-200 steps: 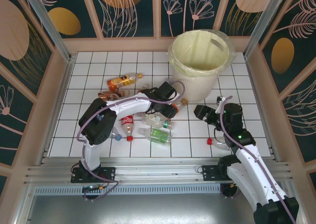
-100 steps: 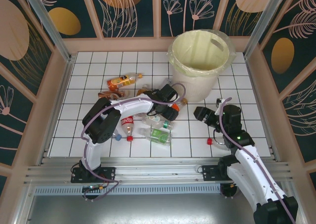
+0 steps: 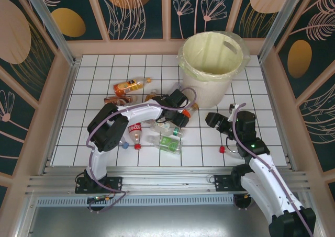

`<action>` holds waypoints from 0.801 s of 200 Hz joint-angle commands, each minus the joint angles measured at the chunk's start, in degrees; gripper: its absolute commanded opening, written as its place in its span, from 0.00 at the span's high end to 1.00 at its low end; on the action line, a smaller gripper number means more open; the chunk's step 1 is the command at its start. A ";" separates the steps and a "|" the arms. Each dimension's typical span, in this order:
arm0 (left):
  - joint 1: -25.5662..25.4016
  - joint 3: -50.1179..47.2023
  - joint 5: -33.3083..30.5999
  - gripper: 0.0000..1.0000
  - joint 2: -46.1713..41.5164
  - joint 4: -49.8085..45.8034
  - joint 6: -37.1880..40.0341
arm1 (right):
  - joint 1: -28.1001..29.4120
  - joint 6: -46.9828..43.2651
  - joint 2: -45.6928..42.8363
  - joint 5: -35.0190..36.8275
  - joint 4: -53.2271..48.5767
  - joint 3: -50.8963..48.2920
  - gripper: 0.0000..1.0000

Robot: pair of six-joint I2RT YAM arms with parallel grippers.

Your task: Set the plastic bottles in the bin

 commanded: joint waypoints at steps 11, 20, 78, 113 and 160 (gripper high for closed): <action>-0.38 -2.37 1.34 0.44 -2.26 4.14 -1.52 | 0.20 4.30 -0.34 -1.83 4.27 -1.76 0.18; -0.38 -3.14 1.61 0.45 -3.23 5.20 -1.91 | 0.25 5.55 0.24 -2.22 4.82 -1.98 0.18; -0.38 -9.10 3.82 0.46 -10.15 10.96 -5.17 | 0.58 15.62 4.66 -6.69 16.40 -5.48 0.18; -0.38 -13.32 4.57 0.46 -14.33 14.00 -7.23 | 2.76 17.82 7.88 -7.38 21.92 -6.04 0.12; -0.32 -18.63 8.87 0.46 -19.79 20.57 -10.40 | 7.06 19.69 12.82 -7.18 28.60 -4.97 0.09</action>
